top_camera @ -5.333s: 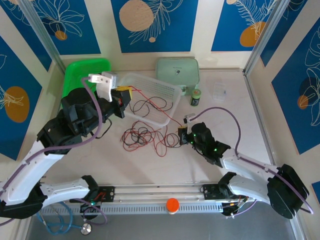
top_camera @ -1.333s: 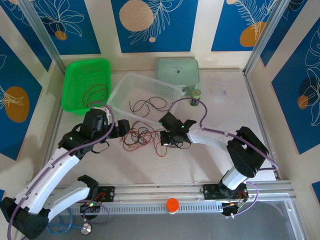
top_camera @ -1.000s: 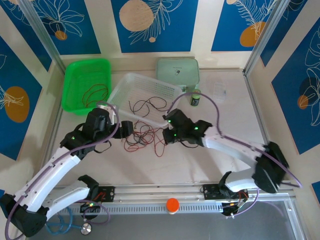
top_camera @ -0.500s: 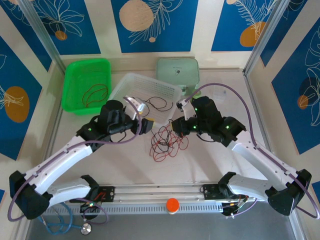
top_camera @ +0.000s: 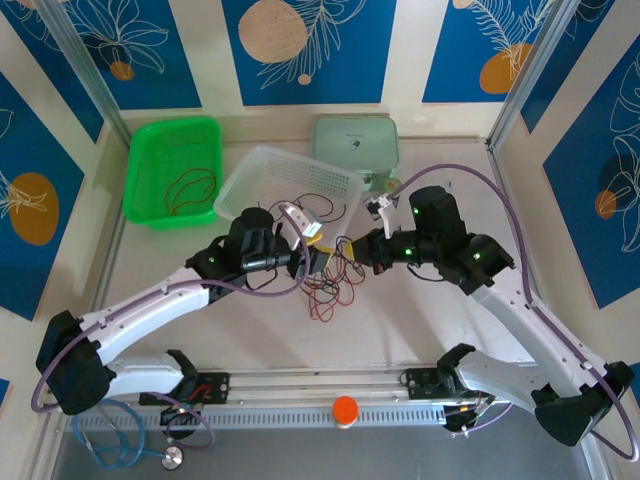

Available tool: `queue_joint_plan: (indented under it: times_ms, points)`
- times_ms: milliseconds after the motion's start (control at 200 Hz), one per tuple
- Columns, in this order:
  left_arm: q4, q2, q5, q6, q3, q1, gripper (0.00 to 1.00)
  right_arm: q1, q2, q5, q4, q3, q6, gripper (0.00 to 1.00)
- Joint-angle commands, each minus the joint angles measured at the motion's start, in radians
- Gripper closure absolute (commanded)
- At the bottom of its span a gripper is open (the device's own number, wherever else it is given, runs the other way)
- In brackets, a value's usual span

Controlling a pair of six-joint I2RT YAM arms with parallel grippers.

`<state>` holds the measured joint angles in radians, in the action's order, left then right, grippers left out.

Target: Untangle the cables

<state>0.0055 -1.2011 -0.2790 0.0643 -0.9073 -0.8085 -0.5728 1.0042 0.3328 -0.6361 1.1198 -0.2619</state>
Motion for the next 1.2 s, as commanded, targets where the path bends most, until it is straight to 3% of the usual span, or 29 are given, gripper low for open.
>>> queue_joint_plan:
  times_ms: [0,145,245,470,635,795,970,1196]
  points:
    - [0.045,0.082,-0.059,-0.009,-0.001,-0.009,0.6,0.025,-0.002,0.198,-0.047,0.003,0.142,1.0]
    - [-0.036,0.177,-0.022,-0.026,-0.012,-0.003,0.62,0.026,0.001,0.26,-0.083,-0.015,0.307,1.0]
    - [-0.121,0.217,0.033,-0.016,-0.055,0.008,0.62,-0.008,-0.01,0.212,-0.085,-0.023,0.404,1.0]
    - [-0.365,0.111,-0.013,0.136,-0.304,0.073,0.56,-0.265,-0.044,-0.246,-0.019,-0.086,0.678,1.0]
    - [-0.514,-0.009,-0.097,0.212,-0.458,0.091,0.46,-0.361,-0.065,-0.506,0.105,-0.164,0.85,1.0]
    - [-0.607,-0.05,-0.073,0.233,-0.491,0.122,0.41,-0.414,-0.079,-0.71,0.271,-0.225,1.015,1.0]
    - [-0.573,-0.068,-0.109,0.324,-0.401,0.218,0.3,-0.404,-0.075,-0.732,0.374,-0.231,1.116,1.0]
    - [-0.375,-0.11,-0.229,0.404,-0.272,0.272,0.28,-0.37,-0.054,-0.69,0.445,-0.22,1.15,1.0]
